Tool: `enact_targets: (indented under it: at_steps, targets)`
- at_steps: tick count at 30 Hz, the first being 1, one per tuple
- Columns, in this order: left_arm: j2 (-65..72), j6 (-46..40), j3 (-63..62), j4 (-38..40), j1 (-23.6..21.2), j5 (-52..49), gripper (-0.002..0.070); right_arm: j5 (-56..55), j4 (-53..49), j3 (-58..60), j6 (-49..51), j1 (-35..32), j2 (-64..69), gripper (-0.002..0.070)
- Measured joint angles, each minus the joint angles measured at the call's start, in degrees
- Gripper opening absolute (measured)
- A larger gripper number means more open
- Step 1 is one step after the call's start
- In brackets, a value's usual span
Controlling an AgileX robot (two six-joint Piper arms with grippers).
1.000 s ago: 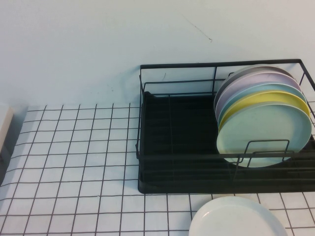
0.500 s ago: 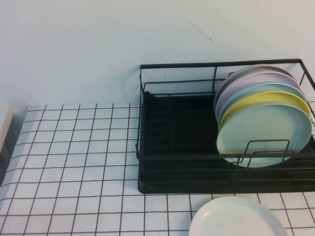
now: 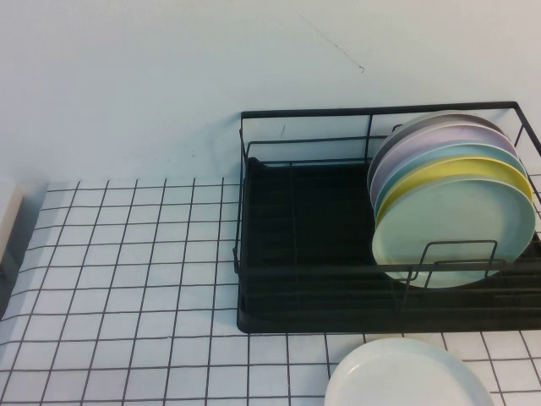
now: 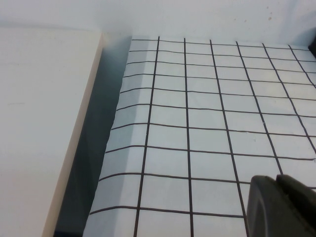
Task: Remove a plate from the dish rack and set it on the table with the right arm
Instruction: Grasp the plate from the shelf
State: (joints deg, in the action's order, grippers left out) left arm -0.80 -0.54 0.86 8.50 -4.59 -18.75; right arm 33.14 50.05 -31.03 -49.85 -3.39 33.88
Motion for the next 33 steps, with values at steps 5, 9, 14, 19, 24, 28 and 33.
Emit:
enact_targets:
  at_steps: [5, 9, 14, 19, 24, 28, 33]
  targets:
    - [0.0, 0.0, 0.0, 0.0, 0.0, 0.0, -0.0002, 7.4, -0.9, -14.1, -14.2, 0.0, 18.6, 0.0394]
    - [0.0, 0.0, 0.0, 0.0, 0.0, 0.0, -0.0002, 12.5, -2.4, -22.8, -28.2, 0.0, 31.1, 0.0403]
    - [0.0, 0.0, 0.0, 0.0, 0.0, 0.0, -0.0002, 13.7, -2.6, -29.2, -38.4, 0.0, 41.9, 0.0405]
    - [0.0, 0.0, 0.0, 0.0, 0.0, 0.0, -0.0002, 12.9, -2.8, -32.2, -46.7, 0.0, 46.7, 0.0405]
    - [0.0, 0.0, 0.0, 0.0, 0.0, 0.0, -0.0002, 11.0, -2.8, -32.7, -53.1, 0.0, 48.9, 0.0405]
    - [0.0, 0.0, 0.0, 0.0, 0.0, 0.0, -0.0002, 10.3, -2.8, -32.7, -55.9, 0.0, 50.9, 0.0401]
    - [0.0, 0.0, 0.0, 0.0, 0.0, 0.0, -0.0003, 9.8, -1.4, -32.7, -58.1, 0.0, 52.8, 0.0385]
